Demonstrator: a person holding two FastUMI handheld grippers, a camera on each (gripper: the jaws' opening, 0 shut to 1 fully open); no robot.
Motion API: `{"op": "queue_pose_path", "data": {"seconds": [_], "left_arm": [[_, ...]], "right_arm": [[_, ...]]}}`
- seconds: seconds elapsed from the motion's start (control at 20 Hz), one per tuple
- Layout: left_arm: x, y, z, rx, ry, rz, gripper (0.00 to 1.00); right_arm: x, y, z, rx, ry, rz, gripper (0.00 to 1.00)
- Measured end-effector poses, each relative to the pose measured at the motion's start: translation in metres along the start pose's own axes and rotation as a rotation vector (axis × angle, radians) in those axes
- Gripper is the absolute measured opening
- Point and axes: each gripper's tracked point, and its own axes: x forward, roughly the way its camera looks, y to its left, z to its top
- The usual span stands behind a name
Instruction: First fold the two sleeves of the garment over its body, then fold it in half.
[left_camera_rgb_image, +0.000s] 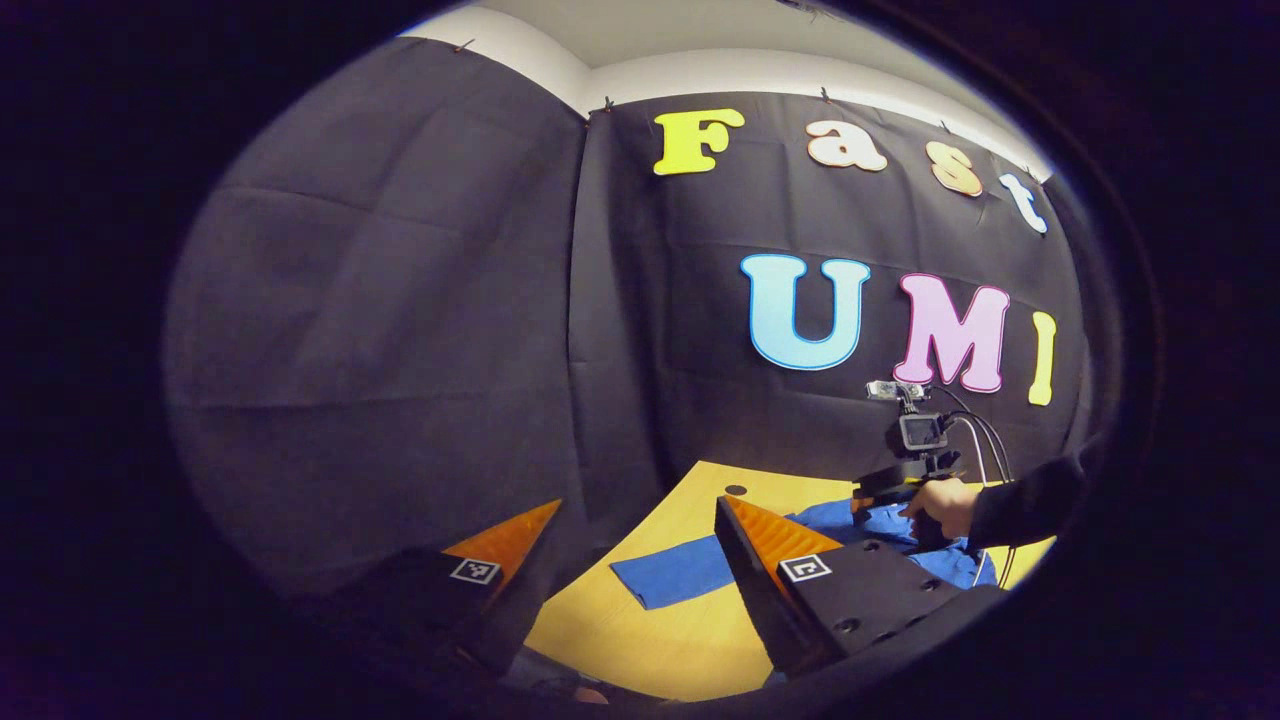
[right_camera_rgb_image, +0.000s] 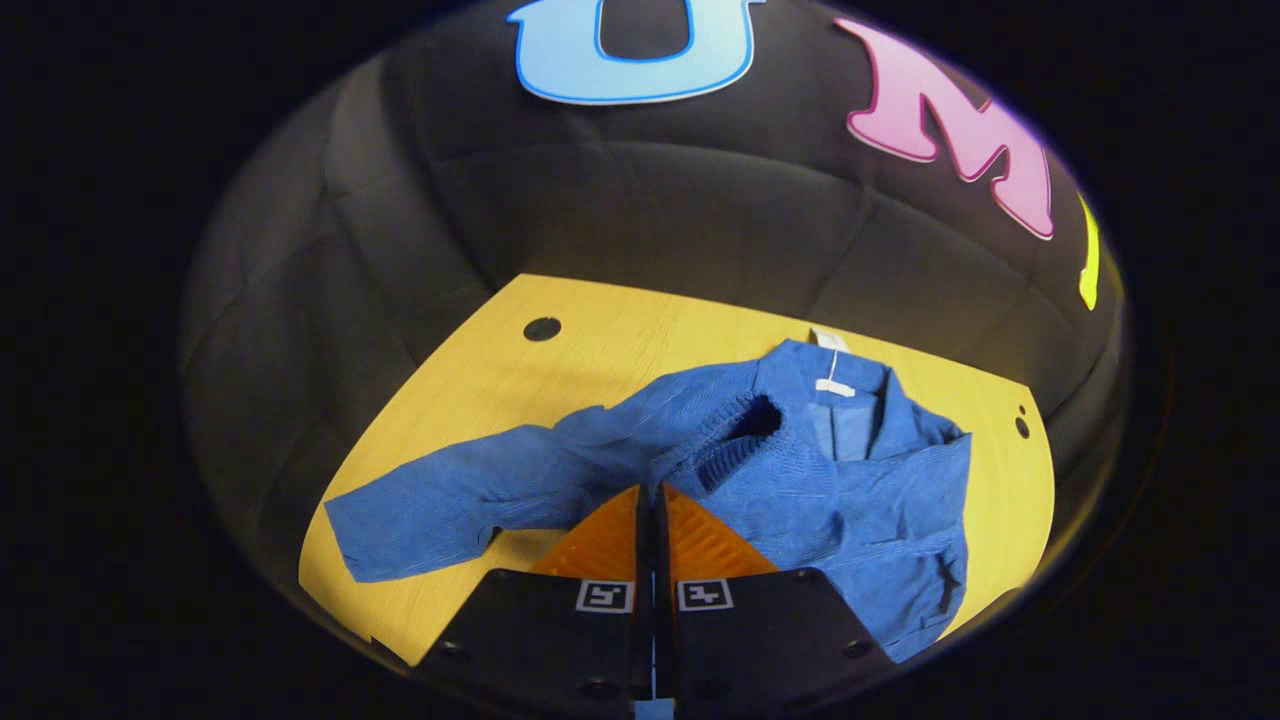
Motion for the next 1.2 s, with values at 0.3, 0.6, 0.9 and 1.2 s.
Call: {"op": "queue_pose_path", "data": {"seconds": [0.3, 0.6, 0.9, 1.2], "left_arm": [[0.004, -0.012, -0.013, 0.019, 0.033, -0.055, 0.83], [0.03, -0.024, -0.037, -0.035, 0.134, -0.107, 0.84], [0.077, -0.016, -0.099, -0.124, 0.376, -0.098, 0.84], [0.136, -0.029, -0.168, -0.251, 0.655, -0.082, 0.85]], "right_arm": [[0.015, 0.008, -0.012, 0.037, 0.031, -0.017, 0.22], [-0.07, -0.022, 0.023, 0.016, -0.155, -0.024, 0.92], [-0.204, -0.071, 0.039, -0.041, -0.469, -0.029, 0.96], [-0.26, -0.113, 0.011, -0.068, -0.535, -0.059, 0.96]]}}
